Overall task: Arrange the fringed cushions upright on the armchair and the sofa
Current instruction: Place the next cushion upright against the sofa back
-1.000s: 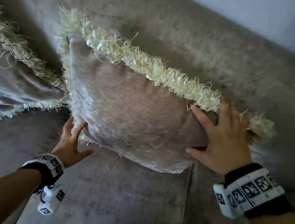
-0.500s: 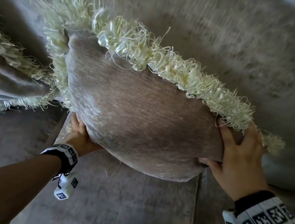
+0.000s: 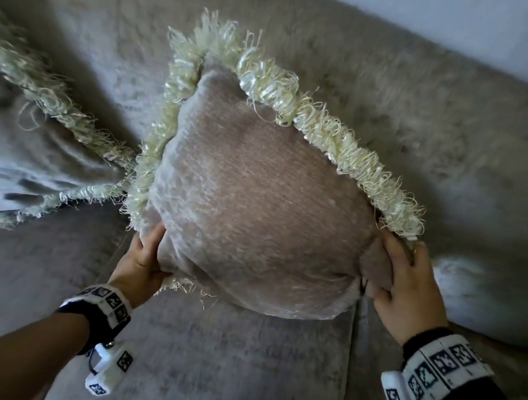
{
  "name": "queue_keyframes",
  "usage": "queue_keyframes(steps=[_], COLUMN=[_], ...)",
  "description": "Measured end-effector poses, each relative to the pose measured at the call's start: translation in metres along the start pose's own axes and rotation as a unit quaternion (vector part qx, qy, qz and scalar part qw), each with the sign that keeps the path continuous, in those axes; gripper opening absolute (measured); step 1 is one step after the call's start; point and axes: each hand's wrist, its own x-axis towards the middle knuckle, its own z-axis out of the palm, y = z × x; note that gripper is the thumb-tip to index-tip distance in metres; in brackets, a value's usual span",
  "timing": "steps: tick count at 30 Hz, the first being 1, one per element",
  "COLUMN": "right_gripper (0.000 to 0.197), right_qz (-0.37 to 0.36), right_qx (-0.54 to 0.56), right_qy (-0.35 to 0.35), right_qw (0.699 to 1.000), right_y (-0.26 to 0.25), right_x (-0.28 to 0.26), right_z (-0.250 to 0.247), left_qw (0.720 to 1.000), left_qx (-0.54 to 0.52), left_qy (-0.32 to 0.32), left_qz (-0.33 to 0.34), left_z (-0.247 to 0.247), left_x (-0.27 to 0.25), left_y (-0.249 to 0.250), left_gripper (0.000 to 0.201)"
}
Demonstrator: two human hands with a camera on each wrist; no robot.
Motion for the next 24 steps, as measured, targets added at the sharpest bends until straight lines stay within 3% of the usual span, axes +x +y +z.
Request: queue_keyframes(steps=[8, 13, 16, 21, 24], right_gripper=[0.088, 0.084, 0.084, 0.080, 0.082], right_qz=[0.069, 0.109, 0.110, 0.127, 0.147], right_qx=[0.028, 0.068, 0.076, 0.044, 0.025], right_qy=[0.020, 0.035, 0.045, -0.001, -0.007], right_qw=[0.997, 0.991, 0.990, 0.991, 0.989], right_y=[0.010, 0.000, 0.000, 0.010, 0.011], right_x=[-0.035, -0.032, -0.027, -0.022, -0.025], right_z=[-0.042, -0.048, -0.031, 0.021, 0.047], left_qw=[0.980, 0.949, 0.947, 0.955, 0.960], left_qx=[0.139, 0.233, 0.258, 0.255, 0.252], left_qy=[-0.001, 0.052, 0.040, -0.038, -0.022], left_qz=[0.142, 0.205, 0.190, 0.145, 0.120], left_z=[-0.117, -0.175, -0.179, -0.143, -0.122], left_x=[0.022, 0.041, 0.047, 0.050, 0.048], left_y=[0.074, 0.123, 0.125, 0.084, 0.065], left_gripper=[0.127, 0.092, 0.093, 0.119, 0.120])
